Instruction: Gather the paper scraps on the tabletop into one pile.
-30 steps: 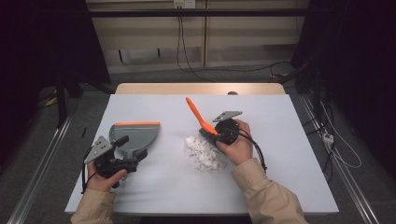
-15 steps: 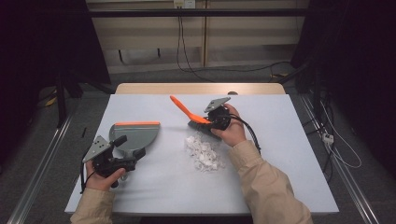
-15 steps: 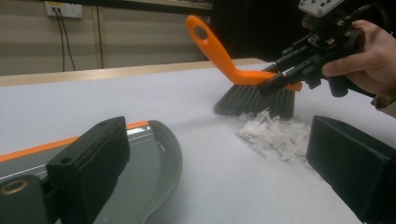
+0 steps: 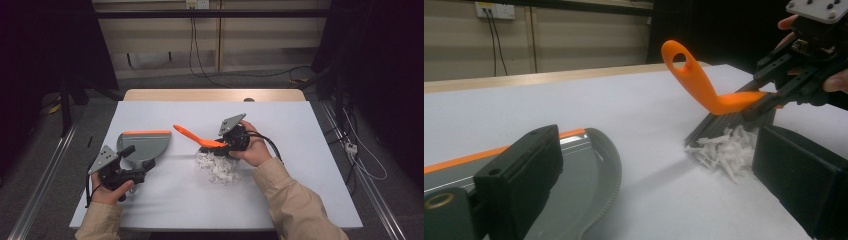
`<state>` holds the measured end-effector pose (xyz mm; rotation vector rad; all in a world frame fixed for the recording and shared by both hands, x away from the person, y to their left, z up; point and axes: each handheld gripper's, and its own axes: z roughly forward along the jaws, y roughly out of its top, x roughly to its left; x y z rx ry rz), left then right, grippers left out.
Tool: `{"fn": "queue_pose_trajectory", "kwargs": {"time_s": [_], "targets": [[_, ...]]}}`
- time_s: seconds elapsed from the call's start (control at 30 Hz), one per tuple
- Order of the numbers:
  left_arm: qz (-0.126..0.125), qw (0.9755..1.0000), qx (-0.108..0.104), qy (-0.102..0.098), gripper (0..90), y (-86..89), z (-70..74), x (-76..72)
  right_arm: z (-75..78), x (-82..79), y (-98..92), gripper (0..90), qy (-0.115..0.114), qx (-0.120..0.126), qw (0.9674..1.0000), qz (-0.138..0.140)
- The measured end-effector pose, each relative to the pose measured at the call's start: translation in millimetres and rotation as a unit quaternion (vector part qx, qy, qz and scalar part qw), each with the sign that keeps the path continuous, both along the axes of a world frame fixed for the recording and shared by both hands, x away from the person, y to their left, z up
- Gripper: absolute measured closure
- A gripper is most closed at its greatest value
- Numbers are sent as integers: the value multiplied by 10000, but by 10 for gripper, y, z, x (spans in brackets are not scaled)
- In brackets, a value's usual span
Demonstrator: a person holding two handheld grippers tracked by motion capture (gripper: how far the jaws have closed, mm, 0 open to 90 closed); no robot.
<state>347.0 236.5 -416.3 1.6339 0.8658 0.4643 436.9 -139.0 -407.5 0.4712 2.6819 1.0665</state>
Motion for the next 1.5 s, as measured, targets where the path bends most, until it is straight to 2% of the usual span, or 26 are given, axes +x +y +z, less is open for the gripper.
{"fn": "queue_pose_trajectory", "kwargs": {"time_s": [0.1,0.17,0.23,0.27,0.57,0.63,0.7,0.73,0.77,0.87,0.93,0.97,1.0,1.03,1.13,1.17,1.23,1.3,1.33,1.4,1.5], "targets": [[2,10000,-18,-14,57,2,8,-2,31,-47,-37,717,8,88,10000,-22],[-2,10000,-20,-20,57,4,15,-3,61,-66,-49,717,-111,87,9998,-129],[5,10000,-34,-15,57,5,18,-4,97,-66,-73,717,-52,274,9994,-194],[-3,10000,-6,-24,57,8,19,-3,123,-70,-86,717,-111,317,9991,-242],[4,10000,3,13,57,18,21,-6,218,-48,-226,717,15,584,9958,-704],[12,10000,31,30,56,27,14,-10,234,-55,-246,717,-20,536,9945,-896],[14,10000,46,42,56,35,11,-24,234,-39,-296,717,-150,447,9932,-1064],[26,10000,54,35,55,41,11,-33,219,-27,-319,717,-127,480,9925,-1119],[34,10000,49,43,55,44,11,-41,188,-9,-343,717,-92,519,9913,-1205],[61,9999,69,47,56,62,5,-59,57,29,-356,717,-107,327,9905,-1332],[85,9999,87,54,55,74,-3,-67,-41,45,-347,717,-215,172,9901,-1373],[90,9999,82,69,55,79,-6,-72,-78,42,-348,717,-225,198,9901,-1372],[93,9999,112,77,55,88,-7,-73,-94,33,-349,717,-129,402,9897,-1368],[106,9999,101,77,55,93,-9,-74,-101,17,-342,717,-102,433,9903,-1314],[120,9999,90,84,55,104,-7,-71,-85,-74,-269,717,-189,267,9936,-1082],[117,9999,98,82,55,105,-5,-71,-75,-107,-249,717,-96,361,9945,-982],[104,9998,114,109,54,102,-8,-71,-67,-157,-225,717,-53,492,9947,-897],[87,9998,104,139,51,94,-15,-72,-45,-204,-208,717,-163,393,9951,-894],[75,9997,144,173,50,94,-21,-72,-30,-221,-209,716,-183,407,9948,-913],[36,9996,157,223,38,95,-32,-69,-4,-240,-240,717,-142,606,9934,-968],[33,9994,223,281,36,93,-46,-62,51,-247,-304,717,-191,658,9886,-1342]]}}
